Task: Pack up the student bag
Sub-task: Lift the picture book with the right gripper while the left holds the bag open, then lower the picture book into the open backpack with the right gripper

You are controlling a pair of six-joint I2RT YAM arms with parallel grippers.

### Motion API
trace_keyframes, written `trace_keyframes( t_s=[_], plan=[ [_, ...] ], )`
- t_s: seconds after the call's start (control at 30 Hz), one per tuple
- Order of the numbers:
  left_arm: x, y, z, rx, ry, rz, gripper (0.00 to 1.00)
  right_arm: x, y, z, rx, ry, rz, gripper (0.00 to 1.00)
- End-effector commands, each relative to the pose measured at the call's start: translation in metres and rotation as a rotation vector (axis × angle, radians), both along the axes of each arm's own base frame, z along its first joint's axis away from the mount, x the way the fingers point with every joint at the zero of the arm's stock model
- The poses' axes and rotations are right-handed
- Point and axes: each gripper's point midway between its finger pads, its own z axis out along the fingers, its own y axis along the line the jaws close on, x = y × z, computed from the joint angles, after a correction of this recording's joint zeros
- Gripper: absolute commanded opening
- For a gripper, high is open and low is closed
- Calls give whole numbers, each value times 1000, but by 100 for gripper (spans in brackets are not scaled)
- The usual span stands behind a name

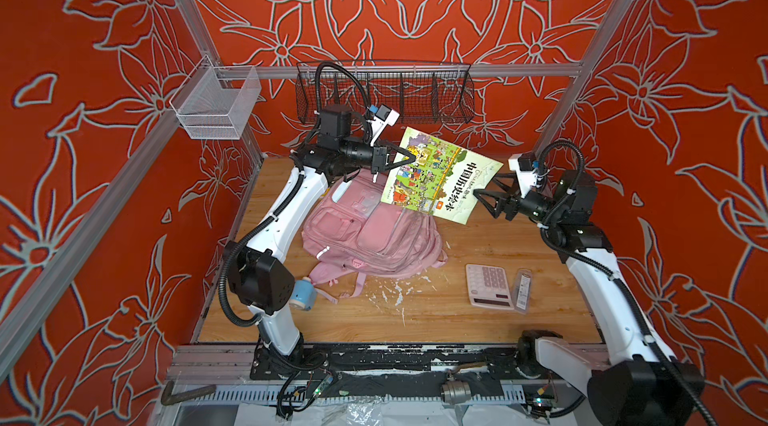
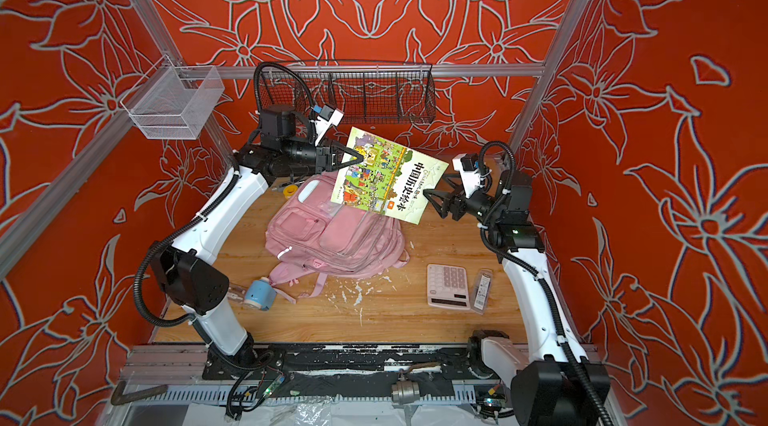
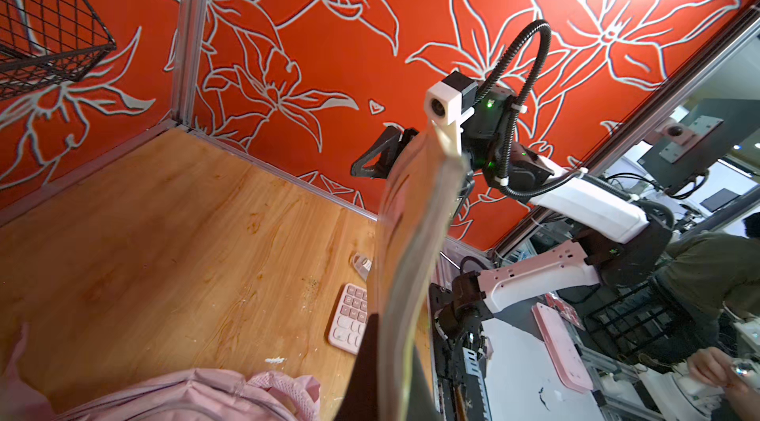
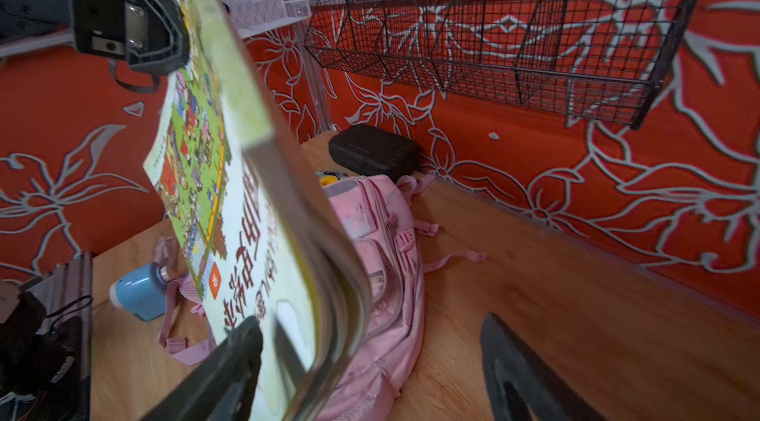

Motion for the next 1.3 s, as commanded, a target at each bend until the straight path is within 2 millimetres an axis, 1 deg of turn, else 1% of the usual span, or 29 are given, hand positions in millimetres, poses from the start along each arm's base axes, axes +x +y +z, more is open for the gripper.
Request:
trace_keyframes(
  t_s=[0.0,0.03,0.13,0.23,0.3,0.33,0.37,0.4,0.47,0.5,0.53,0.6,0.63,0.7,0.73,0.77,0.8,0.87,0.97,1.07,1.17,1.27],
  plan=[
    [-11,-5,19,-39,-25,-55,0,-11,13,27,86,-82,126,80],
    [-10,-6,19,-38,-21,-52,0,-13,16,28,99,-84,155,78],
    [-6,-9,19,-41,-14,-39,0,-23,22,31,123,-60,235,66],
    [2,-10,20,-46,-3,-10,0,-31,27,29,141,-22,293,45],
    [9,-11,18,-42,11,17,0,-36,27,28,136,-4,293,28],
    [16,-11,16,-30,26,53,12,-38,27,27,125,4,290,18],
    [24,-9,12,-11,43,102,34,-40,26,26,109,7,268,7],
    [32,-6,9,12,61,163,45,-40,24,26,95,11,244,0],
    [56,10,-2,79,111,339,64,-34,13,24,75,38,144,0],
    [68,22,-8,111,136,431,71,-28,6,22,78,60,82,0],
    [80,38,-20,153,171,540,75,-22,-3,20,87,92,16,0],
    [94,65,-44,233,227,696,78,-12,-20,11,92,173,-126,0],
    [96,77,-61,302,244,766,81,-9,-27,5,84,215,-187,0],
    [89,86,-94,432,257,831,82,-5,-42,-9,60,295,-299,0],
    [82,87,-116,518,257,849,82,-5,-48,-14,51,323,-342,0],
    [72,82,-137,600,250,836,82,-4,-54,-20,43,356,-389,0],
    [64,77,-153,668,234,825,82,-4,-58,-24,38,375,-411,0],
    [43,63,-191,802,204,786,82,-4,-62,-28,33,393,-443,0],
    [25,50,-232,881,229,766,82,-6,-64,-30,33,390,-457,0],
    [16,43,-261,943,264,763,80,-7,-63,-33,34,399,-452,0],
    [7,29,-287,1014,269,730,79,-8,-62,-41,31,419,-447,0],
    [3,24,-309,1099,266,721,79,-9,-62,-49,32,440,-444,0]
  ],
)
